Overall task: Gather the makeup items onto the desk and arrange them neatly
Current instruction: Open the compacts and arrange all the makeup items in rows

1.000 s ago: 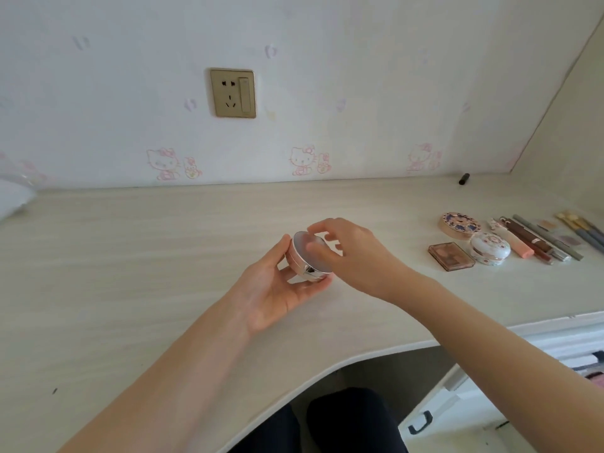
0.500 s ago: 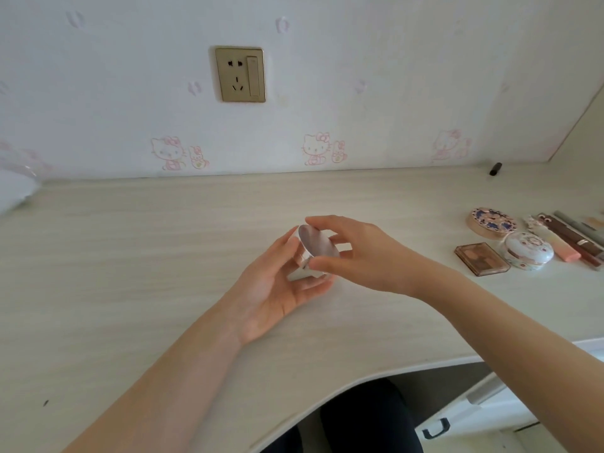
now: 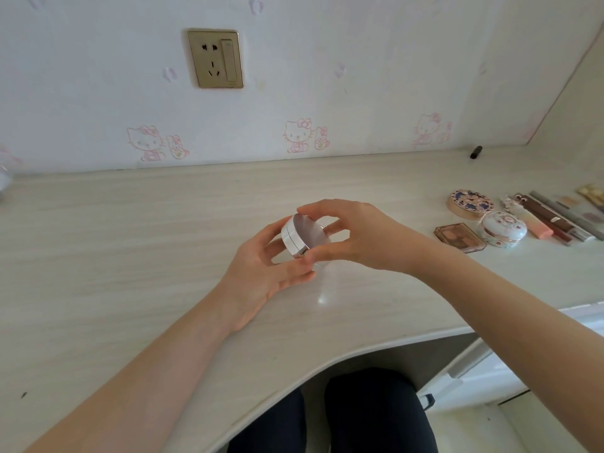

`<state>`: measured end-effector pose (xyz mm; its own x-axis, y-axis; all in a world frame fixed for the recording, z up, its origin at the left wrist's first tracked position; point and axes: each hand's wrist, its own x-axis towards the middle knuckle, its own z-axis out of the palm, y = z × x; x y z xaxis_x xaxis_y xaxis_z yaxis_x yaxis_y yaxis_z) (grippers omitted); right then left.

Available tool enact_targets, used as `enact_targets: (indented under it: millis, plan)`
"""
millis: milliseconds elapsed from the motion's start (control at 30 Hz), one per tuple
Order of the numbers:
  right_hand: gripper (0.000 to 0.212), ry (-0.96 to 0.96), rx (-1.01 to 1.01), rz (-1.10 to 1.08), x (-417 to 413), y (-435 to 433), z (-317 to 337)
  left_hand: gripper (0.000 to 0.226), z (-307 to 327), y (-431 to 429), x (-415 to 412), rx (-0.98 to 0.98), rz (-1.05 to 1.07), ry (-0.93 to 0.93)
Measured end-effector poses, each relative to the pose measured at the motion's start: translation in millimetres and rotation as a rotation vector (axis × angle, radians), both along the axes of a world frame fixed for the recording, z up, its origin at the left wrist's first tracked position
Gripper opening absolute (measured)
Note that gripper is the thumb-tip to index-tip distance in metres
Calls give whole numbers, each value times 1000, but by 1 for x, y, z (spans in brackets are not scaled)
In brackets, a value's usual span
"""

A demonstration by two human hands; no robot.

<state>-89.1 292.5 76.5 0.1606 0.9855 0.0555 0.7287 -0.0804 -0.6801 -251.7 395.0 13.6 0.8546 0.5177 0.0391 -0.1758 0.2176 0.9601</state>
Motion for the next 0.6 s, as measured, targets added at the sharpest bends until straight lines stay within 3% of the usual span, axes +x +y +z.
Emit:
enact_targets:
  millis: [133,600]
  plan:
    - [79,-82,-14,37,-4,-4,2,77,3,-3,-3,175,125,56]
    - [69,-247,-45,129,-8,-12,15,74,4,-10,-4,263,164,80]
